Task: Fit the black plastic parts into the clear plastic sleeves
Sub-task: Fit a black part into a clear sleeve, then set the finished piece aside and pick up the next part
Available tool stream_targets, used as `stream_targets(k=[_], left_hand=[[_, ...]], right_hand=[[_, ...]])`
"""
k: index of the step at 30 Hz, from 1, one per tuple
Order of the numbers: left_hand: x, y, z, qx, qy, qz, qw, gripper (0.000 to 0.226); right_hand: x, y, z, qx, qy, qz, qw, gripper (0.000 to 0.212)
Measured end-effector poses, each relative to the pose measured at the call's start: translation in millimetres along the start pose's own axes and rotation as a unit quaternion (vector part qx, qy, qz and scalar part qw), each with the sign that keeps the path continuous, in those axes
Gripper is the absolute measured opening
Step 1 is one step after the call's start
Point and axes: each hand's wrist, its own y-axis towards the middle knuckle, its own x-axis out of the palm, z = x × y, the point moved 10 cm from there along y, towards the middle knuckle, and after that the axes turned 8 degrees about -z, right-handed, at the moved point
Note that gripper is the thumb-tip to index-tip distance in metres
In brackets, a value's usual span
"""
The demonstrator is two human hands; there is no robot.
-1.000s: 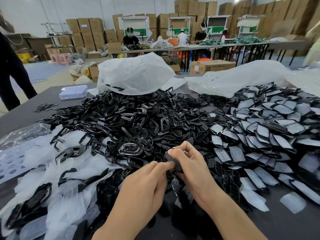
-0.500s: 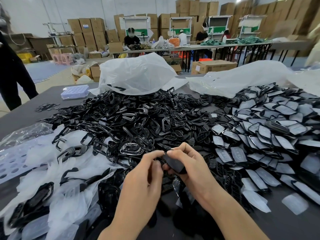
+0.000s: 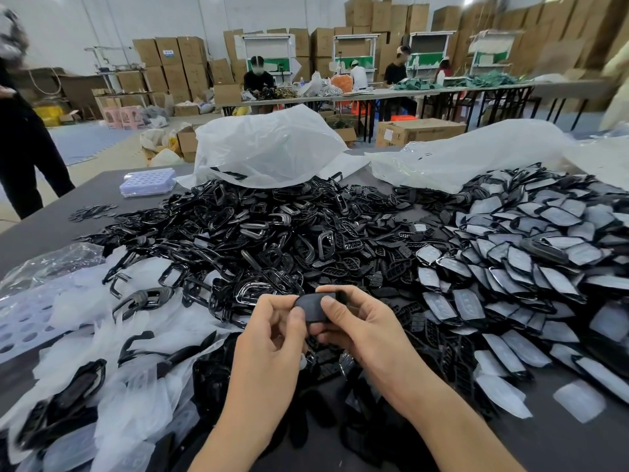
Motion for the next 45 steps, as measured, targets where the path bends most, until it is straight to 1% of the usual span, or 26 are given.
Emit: stream_targets(k=[3, 6, 9, 12, 14, 17, 19, 21, 22, 24, 25, 27, 29, 30, 32, 34, 35, 37, 38, 40, 41, 42, 43, 45], left_hand=[[1, 0, 0, 0.008, 0.003, -0.005, 1.000, 0.010], [0, 1, -1, 0.010, 0.002, -0.008, 1.000, 0.013], [0, 1, -1, 0.014, 0.010, -0.010, 1.000, 0.022], [-2, 2, 0, 0.020, 0.011, -0.011, 1.000, 0.022], [-3, 2, 0, 0.023, 0.007, -0.006, 1.000, 0.018], [-4, 2, 1, 0.034, 0.013, 0.000, 0.999, 0.017], [-2, 1, -1, 0.036, 0.021, -0.004, 0.999, 0.025], [-1, 1, -2, 0.040, 0.035, -0.011, 0.999, 0.032], [-1, 0, -2, 0.047, 0.047, -0.014, 0.998, 0.035], [0, -2, 2, 0.066, 0.080, -0.018, 0.994, 0.041], [1, -3, 4, 0.073, 0.100, -0.023, 0.992, 0.042], [5, -5, 7, 0.080, 0.152, -0.043, 0.984, 0.042], [16, -7, 9, 0.095, 0.232, -0.085, 0.964, 0.041], [23, -8, 11, 0.110, 0.290, -0.107, 0.945, 0.040], [39, -14, 14, 0.156, 0.399, -0.143, 0.892, 0.046], [46, -17, 12, 0.182, 0.470, -0.151, 0.851, 0.053], [44, -15, 8, 0.177, 0.500, -0.139, 0.836, 0.056], [29, -7, -2, 0.123, 0.555, -0.092, 0.818, 0.063], [20, -3, -6, 0.092, 0.570, -0.066, 0.814, 0.066], [8, 1, -11, 0.056, 0.579, -0.031, 0.813, 0.064], [5, 1, -12, 0.055, 0.579, -0.021, 0.813, 0.059], [4, 2, -11, 0.064, 0.578, -0.011, 0.814, 0.051], [3, 2, -9, 0.074, 0.574, -0.001, 0.815, 0.045], [6, 3, -6, 0.094, 0.565, 0.009, 0.820, 0.035]], right_hand=[[0, -1, -2, 0.000, -0.003, 0.001, 1.000, 0.013], [0, -2, -6, -0.012, -0.034, -0.003, 0.999, 0.020], [1, -5, -14, -0.037, -0.133, -0.004, 0.990, 0.019], [0, -10, -23, -0.055, -0.228, 0.001, 0.972, 0.014], [-1, -10, -24, -0.052, -0.227, -0.004, 0.973, 0.014], [-7, -7, -25, -0.045, -0.184, 0.004, 0.982, 0.017], [-26, -8, -35, -0.056, -0.158, 0.055, 0.984, 0.017], [-63, -15, -54, -0.095, -0.078, 0.148, 0.981, 0.026], [-86, -23, -65, -0.126, -0.014, 0.201, 0.971, 0.034], [-128, -44, -81, -0.193, 0.089, 0.297, 0.931, 0.050], [-143, -54, -85, -0.216, 0.108, 0.335, 0.911, 0.061], [-159, -67, -87, -0.234, 0.100, 0.399, 0.881, 0.080], [-157, -72, -88, -0.236, 0.059, 0.429, 0.870, 0.086], [-153, -70, -89, -0.235, 0.031, 0.426, 0.873, 0.085], [-137, -59, -88, -0.219, -0.035, 0.389, 0.894, 0.074], [-113, -44, -83, -0.178, -0.160, 0.332, 0.913, 0.064], [-97, -36, -79, -0.151, -0.234, 0.294, 0.914, 0.060], [-67, -21, -62, -0.100, -0.366, 0.203, 0.903, 0.056], [-55, -14, -49, -0.072, -0.447, 0.160, 0.877, 0.056], [-39, -3, -19, 0.002, -0.615, 0.083, 0.784, 0.061], [-36, 0, -5, 0.040, -0.669, 0.054, 0.740, 0.063], [-35, 1, 4, 0.065, -0.699, 0.036, 0.711, 0.064], [-34, 1, 9, 0.071, -0.713, 0.028, 0.697, 0.063], [-31, 1, 6, 0.044, -0.715, 0.030, 0.697, 0.058]])
